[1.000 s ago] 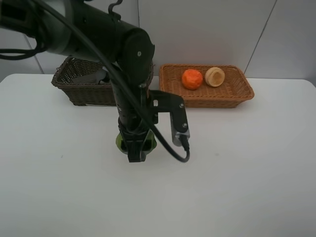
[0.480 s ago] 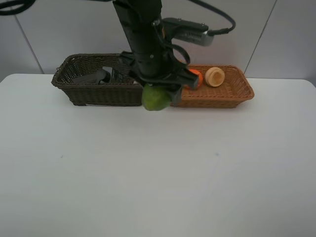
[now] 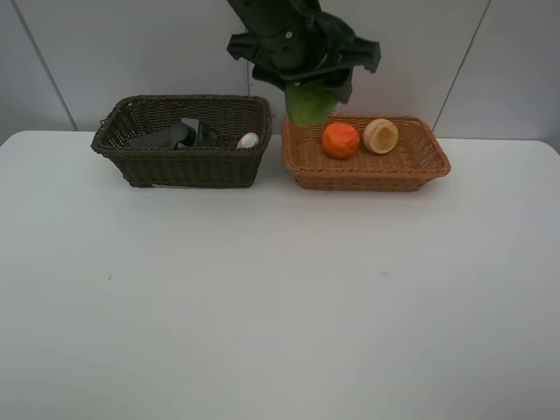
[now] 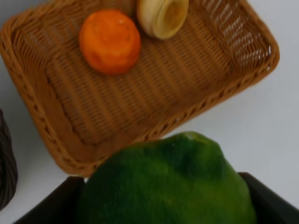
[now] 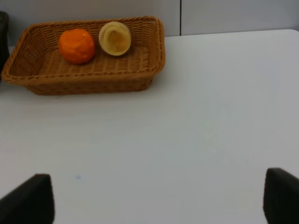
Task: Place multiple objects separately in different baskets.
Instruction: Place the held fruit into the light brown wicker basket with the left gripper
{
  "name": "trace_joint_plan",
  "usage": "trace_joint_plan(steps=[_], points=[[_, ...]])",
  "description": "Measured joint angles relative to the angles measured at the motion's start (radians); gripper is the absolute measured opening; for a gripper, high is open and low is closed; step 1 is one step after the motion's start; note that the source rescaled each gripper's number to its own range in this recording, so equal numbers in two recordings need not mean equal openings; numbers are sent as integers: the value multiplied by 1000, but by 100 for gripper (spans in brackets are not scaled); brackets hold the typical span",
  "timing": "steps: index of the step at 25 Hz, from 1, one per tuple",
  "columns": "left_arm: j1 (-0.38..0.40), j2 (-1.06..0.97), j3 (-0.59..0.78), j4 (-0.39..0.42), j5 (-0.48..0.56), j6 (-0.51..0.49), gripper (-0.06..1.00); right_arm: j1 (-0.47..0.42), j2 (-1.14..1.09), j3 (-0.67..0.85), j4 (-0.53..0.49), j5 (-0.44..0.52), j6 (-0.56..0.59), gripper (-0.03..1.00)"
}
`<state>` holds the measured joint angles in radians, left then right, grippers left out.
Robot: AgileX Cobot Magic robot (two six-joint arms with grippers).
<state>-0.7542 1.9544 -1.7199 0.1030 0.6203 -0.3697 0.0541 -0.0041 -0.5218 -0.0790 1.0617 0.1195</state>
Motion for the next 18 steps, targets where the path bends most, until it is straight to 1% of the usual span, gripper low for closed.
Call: trace_joint_plan(steps=[4,7,14,18], points=[[11,4,-6,1,-106,-11,79,0,0,0,0,0,0,97],[27,45,-54,4,-158,-13,79,0,0,0,0,0,0,97],[45,229,-261,50,-165,-11,79,0,0,0,0,0,0,97],[49,338,-371,62,-165,-7,79,0,0,0,0,0,0,97]])
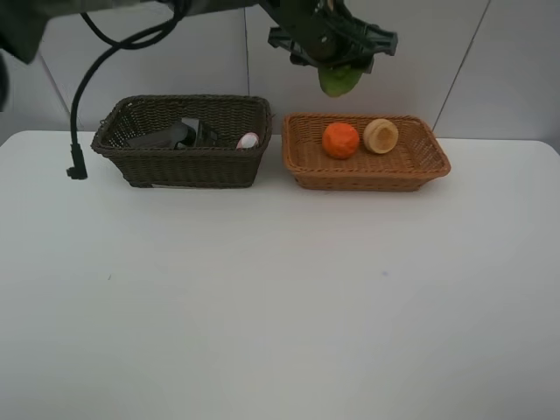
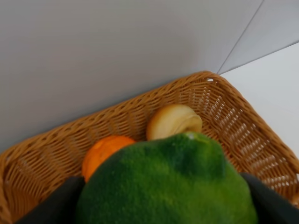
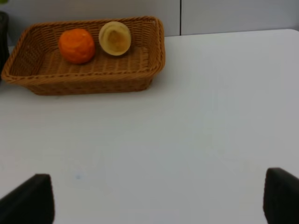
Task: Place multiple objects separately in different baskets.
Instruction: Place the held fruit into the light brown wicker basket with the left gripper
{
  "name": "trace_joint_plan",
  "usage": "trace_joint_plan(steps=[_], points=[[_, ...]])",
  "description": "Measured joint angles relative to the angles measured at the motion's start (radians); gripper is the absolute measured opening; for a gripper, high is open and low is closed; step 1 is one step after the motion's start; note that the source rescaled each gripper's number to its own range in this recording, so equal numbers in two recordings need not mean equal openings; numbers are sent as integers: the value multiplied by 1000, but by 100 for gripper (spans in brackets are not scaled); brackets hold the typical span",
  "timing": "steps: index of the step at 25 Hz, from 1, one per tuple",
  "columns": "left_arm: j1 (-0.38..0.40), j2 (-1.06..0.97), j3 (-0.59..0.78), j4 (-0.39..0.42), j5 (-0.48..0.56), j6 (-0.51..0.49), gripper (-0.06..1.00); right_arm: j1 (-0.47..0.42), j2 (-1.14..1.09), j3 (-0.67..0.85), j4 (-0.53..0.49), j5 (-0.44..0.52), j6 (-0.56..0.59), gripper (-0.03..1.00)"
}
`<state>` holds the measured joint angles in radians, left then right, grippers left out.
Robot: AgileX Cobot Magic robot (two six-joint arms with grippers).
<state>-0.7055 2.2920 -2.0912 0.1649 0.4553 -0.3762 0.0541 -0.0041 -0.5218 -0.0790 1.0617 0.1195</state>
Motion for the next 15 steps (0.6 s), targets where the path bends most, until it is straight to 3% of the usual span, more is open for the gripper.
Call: trace_joint_plan(steps=[15], points=[[19,199,-48,-10,-103,-7,79,0,0,0,0,0,0,97]])
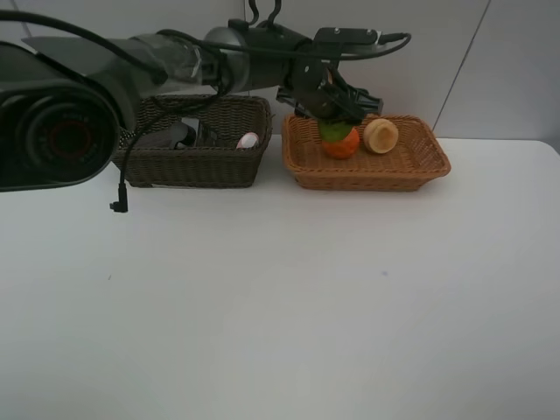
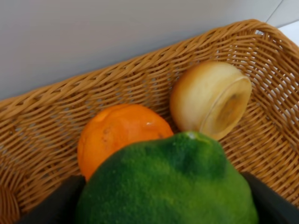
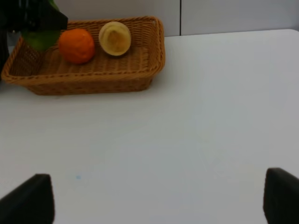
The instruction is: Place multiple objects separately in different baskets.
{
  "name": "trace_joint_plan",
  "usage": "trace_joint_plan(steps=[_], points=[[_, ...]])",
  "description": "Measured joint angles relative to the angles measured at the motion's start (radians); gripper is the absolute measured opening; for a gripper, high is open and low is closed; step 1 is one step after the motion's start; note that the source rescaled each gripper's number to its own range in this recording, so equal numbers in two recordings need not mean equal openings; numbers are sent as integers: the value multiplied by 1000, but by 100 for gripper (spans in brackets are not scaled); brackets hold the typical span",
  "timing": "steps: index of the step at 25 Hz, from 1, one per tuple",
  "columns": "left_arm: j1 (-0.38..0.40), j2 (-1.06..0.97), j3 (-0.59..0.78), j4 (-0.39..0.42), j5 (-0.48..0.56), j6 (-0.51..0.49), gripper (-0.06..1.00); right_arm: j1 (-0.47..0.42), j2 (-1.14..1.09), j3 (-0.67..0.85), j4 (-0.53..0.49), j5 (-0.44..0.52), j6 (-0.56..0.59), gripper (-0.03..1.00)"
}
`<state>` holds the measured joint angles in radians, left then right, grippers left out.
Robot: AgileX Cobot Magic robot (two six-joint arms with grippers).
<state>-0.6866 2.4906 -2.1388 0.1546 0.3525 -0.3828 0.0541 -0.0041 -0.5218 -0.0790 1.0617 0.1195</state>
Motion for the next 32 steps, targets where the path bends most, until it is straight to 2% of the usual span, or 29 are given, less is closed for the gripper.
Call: trace_joint_plan(steps=[28,32], points=[[4,14,-3,5,9,9,82,0,0,0,0,0,0,97],[4,14,-3,5,9,60,85,0,0,0,0,0,0,97]])
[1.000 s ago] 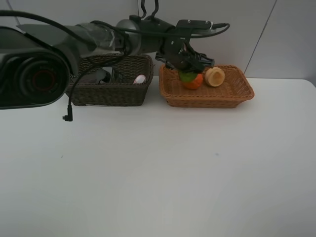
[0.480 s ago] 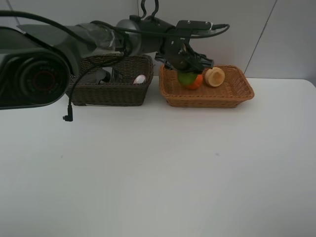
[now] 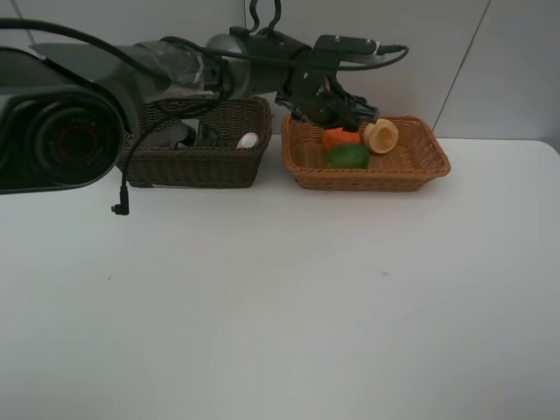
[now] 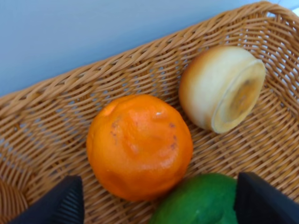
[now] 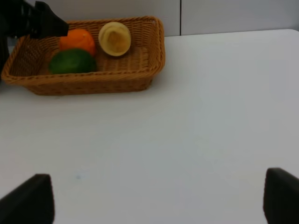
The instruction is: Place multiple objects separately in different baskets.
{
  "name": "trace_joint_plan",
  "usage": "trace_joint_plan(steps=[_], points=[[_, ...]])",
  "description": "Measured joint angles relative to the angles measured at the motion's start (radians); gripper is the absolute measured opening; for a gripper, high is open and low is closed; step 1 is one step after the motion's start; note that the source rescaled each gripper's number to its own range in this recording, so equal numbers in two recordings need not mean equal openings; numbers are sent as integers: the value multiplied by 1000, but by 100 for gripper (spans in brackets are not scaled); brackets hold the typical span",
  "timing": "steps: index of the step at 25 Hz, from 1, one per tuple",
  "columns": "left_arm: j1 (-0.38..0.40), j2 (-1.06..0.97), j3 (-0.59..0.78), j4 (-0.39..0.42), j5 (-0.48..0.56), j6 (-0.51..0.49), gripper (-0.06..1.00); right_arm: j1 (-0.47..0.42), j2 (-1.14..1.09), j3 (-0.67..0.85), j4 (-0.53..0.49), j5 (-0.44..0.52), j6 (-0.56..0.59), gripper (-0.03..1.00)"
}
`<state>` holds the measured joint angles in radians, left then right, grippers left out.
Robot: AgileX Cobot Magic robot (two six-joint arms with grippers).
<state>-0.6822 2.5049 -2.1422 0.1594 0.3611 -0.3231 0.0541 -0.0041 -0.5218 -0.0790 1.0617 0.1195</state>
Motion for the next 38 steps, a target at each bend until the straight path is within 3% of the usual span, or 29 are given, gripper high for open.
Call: trace_joint_plan(steps=[7,15,22,26,31,38], points=[[0,0,0,-2,0,74,94,0,0,0,0,0,0,97],[0,-6,0,-2,33,87,95,0,0,0,0,0,0,97],[-10,-86,0,-1,95,195,95,0,0,0,0,0,0,97],[-20,-163,0,-4,221,247,95,0,0,0,0,0,0,97],[-29,-273,0,-6,474,264,95,0,0,0,0,0,0,97],[-30,-430,4,14,742,309,95,0,0,0,0,0,0,97]])
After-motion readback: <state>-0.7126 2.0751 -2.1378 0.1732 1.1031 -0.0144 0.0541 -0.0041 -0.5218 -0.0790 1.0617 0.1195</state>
